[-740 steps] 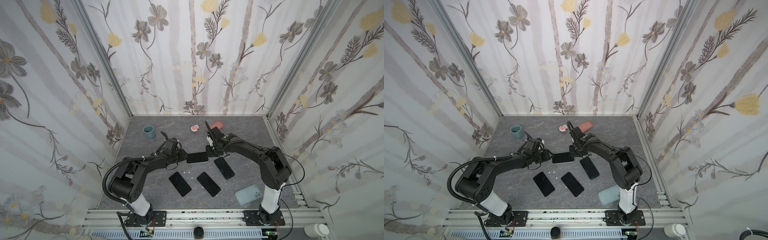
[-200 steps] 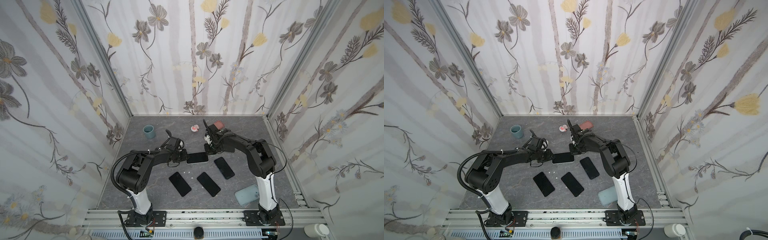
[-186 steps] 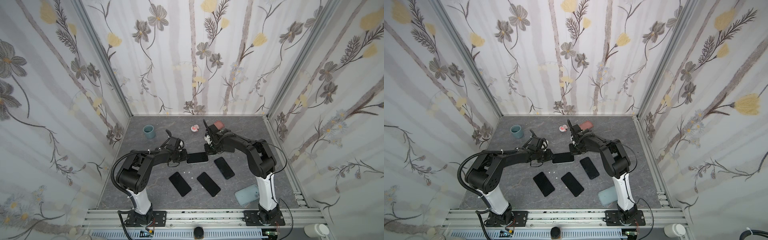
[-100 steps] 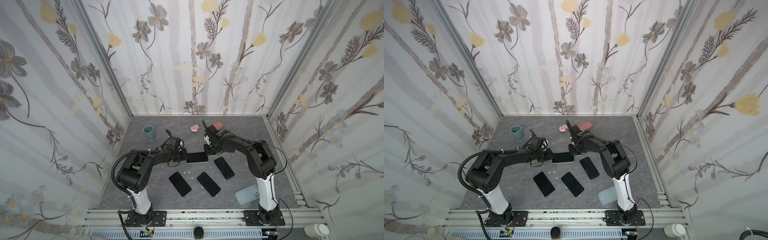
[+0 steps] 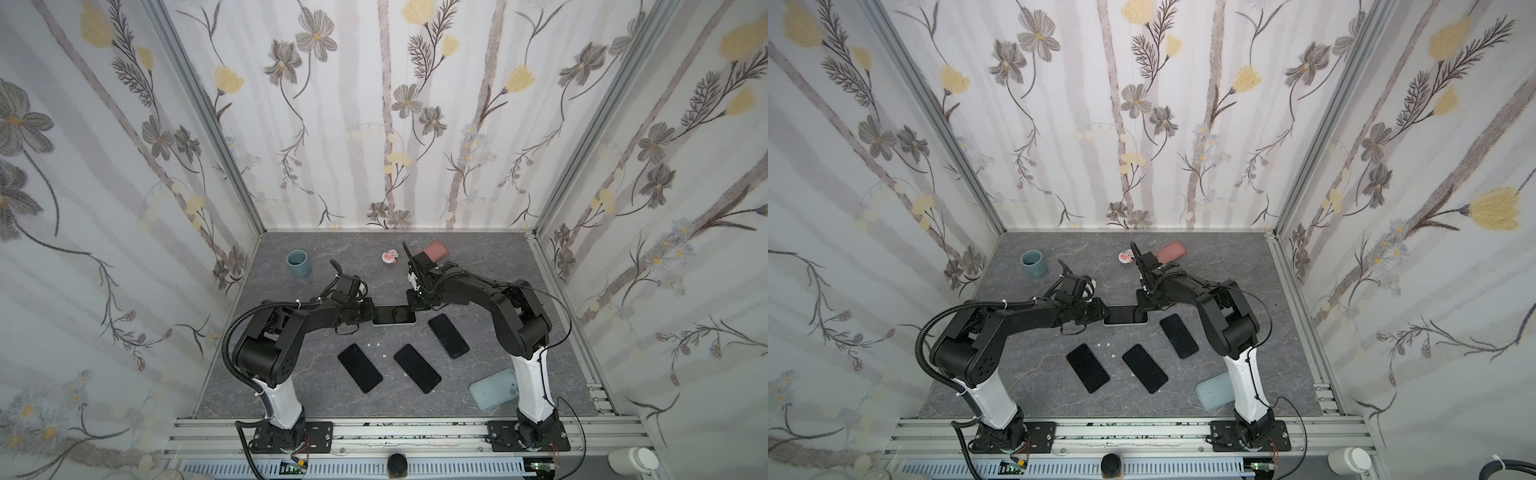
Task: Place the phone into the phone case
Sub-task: 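Release the cased phone and raise both grippers away from it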
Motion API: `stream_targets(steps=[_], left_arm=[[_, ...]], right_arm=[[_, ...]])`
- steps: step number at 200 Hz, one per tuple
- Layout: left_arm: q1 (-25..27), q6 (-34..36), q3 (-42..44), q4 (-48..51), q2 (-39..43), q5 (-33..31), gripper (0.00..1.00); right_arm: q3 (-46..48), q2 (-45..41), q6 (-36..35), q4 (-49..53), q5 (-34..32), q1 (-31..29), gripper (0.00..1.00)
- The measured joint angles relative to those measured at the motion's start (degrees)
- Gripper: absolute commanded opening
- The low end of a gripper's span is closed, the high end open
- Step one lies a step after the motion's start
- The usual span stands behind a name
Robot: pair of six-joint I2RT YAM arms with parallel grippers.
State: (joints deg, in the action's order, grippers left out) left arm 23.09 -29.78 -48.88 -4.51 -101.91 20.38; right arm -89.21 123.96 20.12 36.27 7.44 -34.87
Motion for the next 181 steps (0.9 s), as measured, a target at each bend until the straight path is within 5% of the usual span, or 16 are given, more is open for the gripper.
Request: stream_targets(steps=[67,181], left_arm=[[0.0,0.1,0.4,-0.2,0.5,-0.3,0.28],[-3.3,1.4,-3.2,3.2,9.4,-2.5,0.34]], right_arm=[[0.3,-0.3,1.4,-1.1,-0.6,-0.2,0.11],[-9.2,-8.1,-2.9,5.1,-5.7,-5.7,0.3]])
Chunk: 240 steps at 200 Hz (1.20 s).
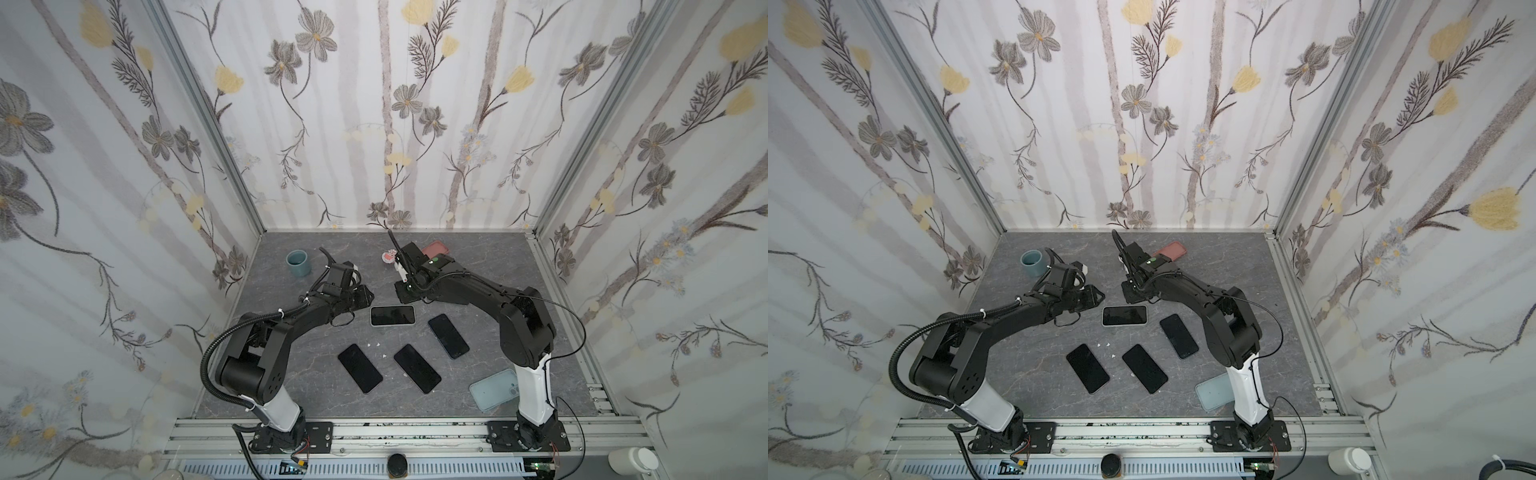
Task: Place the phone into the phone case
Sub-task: 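Release the cased phone and raise both grippers away from it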
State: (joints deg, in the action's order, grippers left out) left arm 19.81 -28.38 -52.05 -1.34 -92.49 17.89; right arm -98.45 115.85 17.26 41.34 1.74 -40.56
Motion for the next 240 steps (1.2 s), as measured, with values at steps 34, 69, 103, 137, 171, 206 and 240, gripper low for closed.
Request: stream_targets(steps=[34,69,103,137,171,206,240], left_arm=[[-0.8,3.1,-1.2,1.6,7.1,-2.3,0.39],[-0.8,7.8,2.3,1.3,17.1,-5.6,0.46],[-0.8,12.5,8.4,-0.2,27.9,-7.3,0.5],[-0.8,17.3,13.8,-2.3,36.7,-7.0,0.63],[-0.7,21.2,18.4,-2.6,43.1,-4.9,0.68],[-0.6,25.0,19.8,-0.1,46.7,-2.7,0.74],[-0.6,26.8,22.4,2.6,50.6,-2.6,0.84]], right_arm=[[-0.1,-5.6,-5.3,-1.7,-2.3,-1.8,0.34],[0.5,-10.5,-12.8,-6.1,-6.5,-4.9,0.38],[2.9,-13.5,-19.6,-10.2,-9.5,-9.2,0.45],[11.0,-17.3,-25.2,-14.7,-9.4,-11.4,0.65],[14.7,-19.8,-30.1,-16.0,-6.5,-12.4,0.83],[17.1,-21.4,-35.2,-17.6,-6.0,-12.3,0.99],[21.2,-23.4,-41.9,-19.8,-4.6,-11.8,1.0]])
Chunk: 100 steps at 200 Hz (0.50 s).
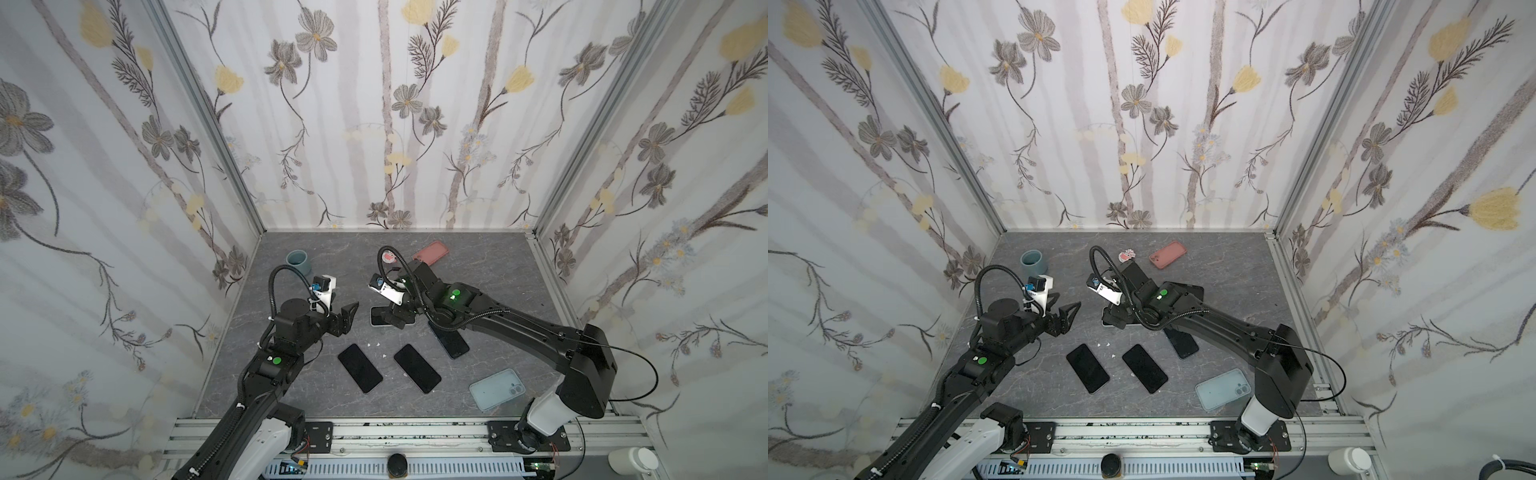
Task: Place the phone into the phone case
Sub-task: 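Release the cased phone and raise both grippers away from it, then lower the right gripper over the mint-cased phone and grasp it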
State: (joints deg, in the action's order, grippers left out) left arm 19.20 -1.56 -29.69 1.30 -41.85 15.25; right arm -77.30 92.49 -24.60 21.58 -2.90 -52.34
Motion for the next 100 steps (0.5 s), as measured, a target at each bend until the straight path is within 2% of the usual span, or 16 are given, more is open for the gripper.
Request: stream_targets(steps=[35,65,100], left_arm=[[0.1,0.7,4.0,0.6,4.7,-0.6,1.0],[0.1,0.7,7.0,0.4,8.1,-3.5,1.0],[0.1,0.5,7.6,-0.1,8.3,-7.7,1.0]], right_arm=[[3.7,-0.1,-7.3,-2.9,2.4,2.4,1.0],[5.0,-0.1,-11.1,-4.1,6.6,4.8,1.0],[6.3,0.0,-15.6,-5.7,10.3,7.1,0.99]])
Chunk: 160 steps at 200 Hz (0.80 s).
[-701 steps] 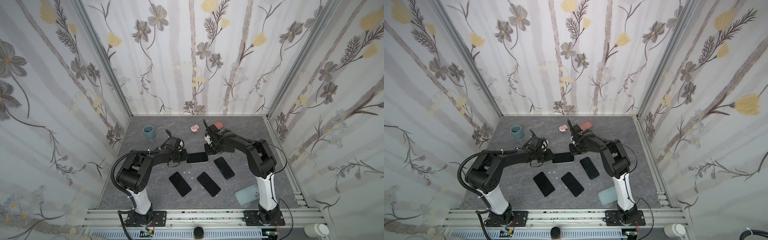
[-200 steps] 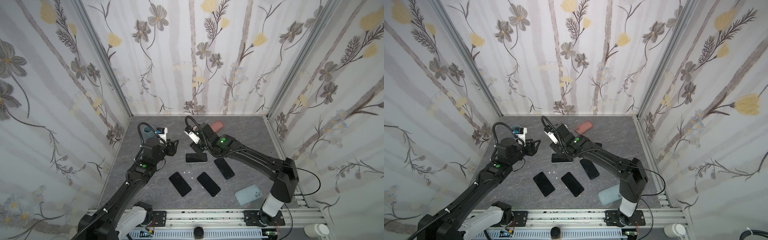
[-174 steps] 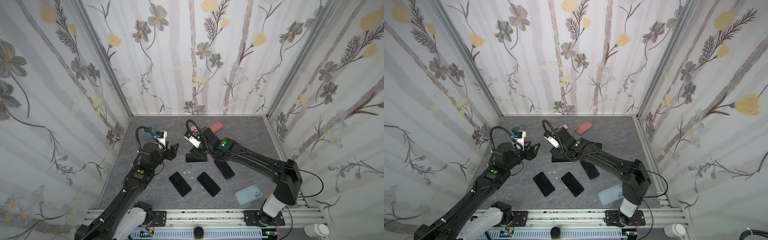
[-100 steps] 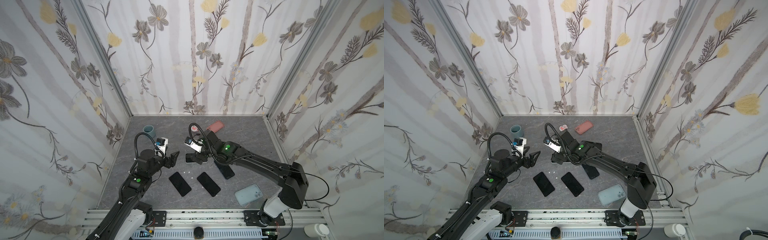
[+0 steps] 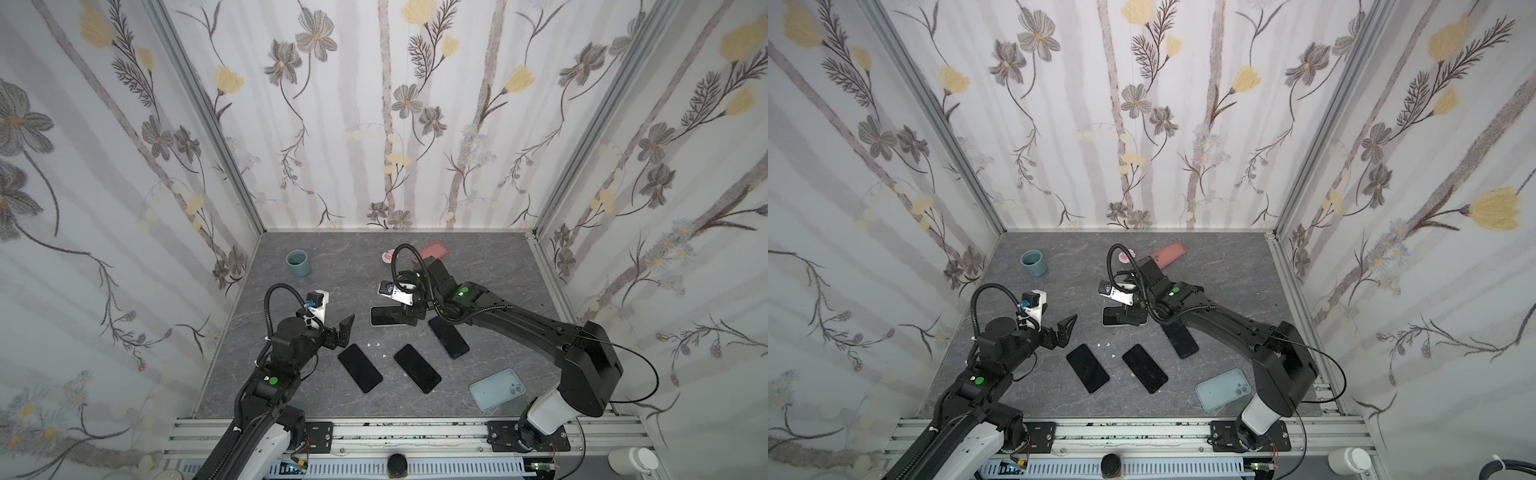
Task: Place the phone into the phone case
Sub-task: 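Lower the right gripper over the mint-cased phone and grasp it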
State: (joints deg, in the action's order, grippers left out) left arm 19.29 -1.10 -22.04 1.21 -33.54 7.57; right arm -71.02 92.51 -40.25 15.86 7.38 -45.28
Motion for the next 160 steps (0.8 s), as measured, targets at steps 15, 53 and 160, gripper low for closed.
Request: stream_targets(steps=[15,53,160], left_arm=[[0.0,0.0,0.0,-0.2,-0.6,-1.6,1.0],[0.0,0.0,0.3,-0.2,-0.8,-4.7,1.0],[0.0,0.7,0.9,-0.2,-0.3,-10.4,1.0]], right_arm=[[0.5,0.7,-2.4,0.2,0.6,0.3,1.0],[-1.6,4.7,-7.5,3.2,4.2,1.6,1.0],[-6.3,15.5,-13.0,11.0,6.5,4.3,1.0]])
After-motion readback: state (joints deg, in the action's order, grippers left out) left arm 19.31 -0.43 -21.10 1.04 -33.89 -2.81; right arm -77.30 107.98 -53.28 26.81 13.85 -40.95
